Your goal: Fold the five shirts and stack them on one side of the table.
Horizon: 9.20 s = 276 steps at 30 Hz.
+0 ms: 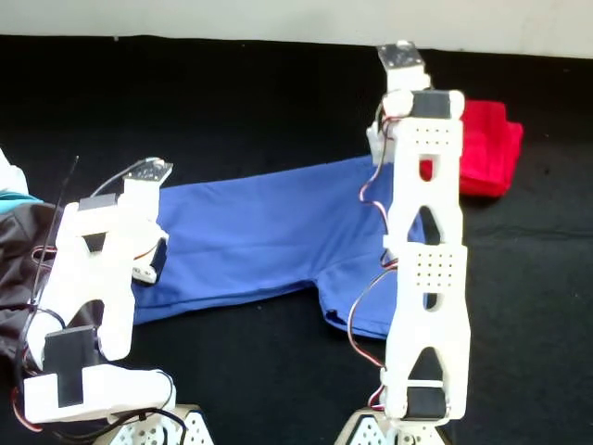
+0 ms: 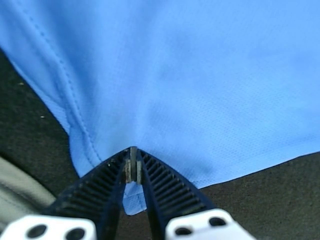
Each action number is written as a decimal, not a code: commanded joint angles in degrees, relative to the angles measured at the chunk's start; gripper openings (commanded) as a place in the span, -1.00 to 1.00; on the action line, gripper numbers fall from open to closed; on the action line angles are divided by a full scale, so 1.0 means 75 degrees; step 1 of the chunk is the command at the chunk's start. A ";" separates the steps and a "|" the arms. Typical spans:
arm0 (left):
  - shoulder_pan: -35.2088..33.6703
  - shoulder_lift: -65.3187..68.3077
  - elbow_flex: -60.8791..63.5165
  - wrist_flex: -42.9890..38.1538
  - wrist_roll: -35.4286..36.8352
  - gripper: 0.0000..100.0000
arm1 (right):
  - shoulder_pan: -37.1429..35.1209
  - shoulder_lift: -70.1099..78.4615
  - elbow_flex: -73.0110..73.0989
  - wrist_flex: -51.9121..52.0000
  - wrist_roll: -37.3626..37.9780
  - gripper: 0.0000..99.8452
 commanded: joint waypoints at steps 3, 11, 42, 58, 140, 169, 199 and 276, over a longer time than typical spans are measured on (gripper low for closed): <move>-0.0100 -0.0006 -0.0533 0.0070 -0.0023 -0.96 | 0.0053 -0.0158 -0.0486 0.0229 -0.0035 -0.85; -0.0639 0.3065 -0.4179 0.1676 0.0469 -0.83 | -0.0639 -0.2280 0.0990 0.0229 -0.0293 -0.85; -0.5421 0.8832 -1.2337 0.3399 -0.2719 -0.83 | -0.1319 -0.6933 0.9594 -0.0662 0.0223 -0.85; -0.7344 1.0145 -1.6158 0.2590 -0.2438 -0.83 | -0.1201 -1.1247 1.6920 -0.4788 0.0574 -0.85; -0.1541 0.6664 -1.1634 0.2954 0.0856 -0.98 | 0.0721 -1.1938 1.6440 -0.2866 0.1242 -0.85; -0.1811 0.6101 -1.2220 0.5591 0.0539 -0.97 | -0.1377 -0.9922 1.6686 -0.3979 -0.0012 -0.64; -0.1881 0.4355 -1.0368 0.5568 0.0211 -0.79 | -0.0639 -0.8692 1.5490 -0.3487 0.0551 -0.83; -0.1307 0.2632 -0.4683 0.4208 -0.0774 -0.78 | 0.1565 -0.8668 1.3638 -0.2409 0.3681 -0.99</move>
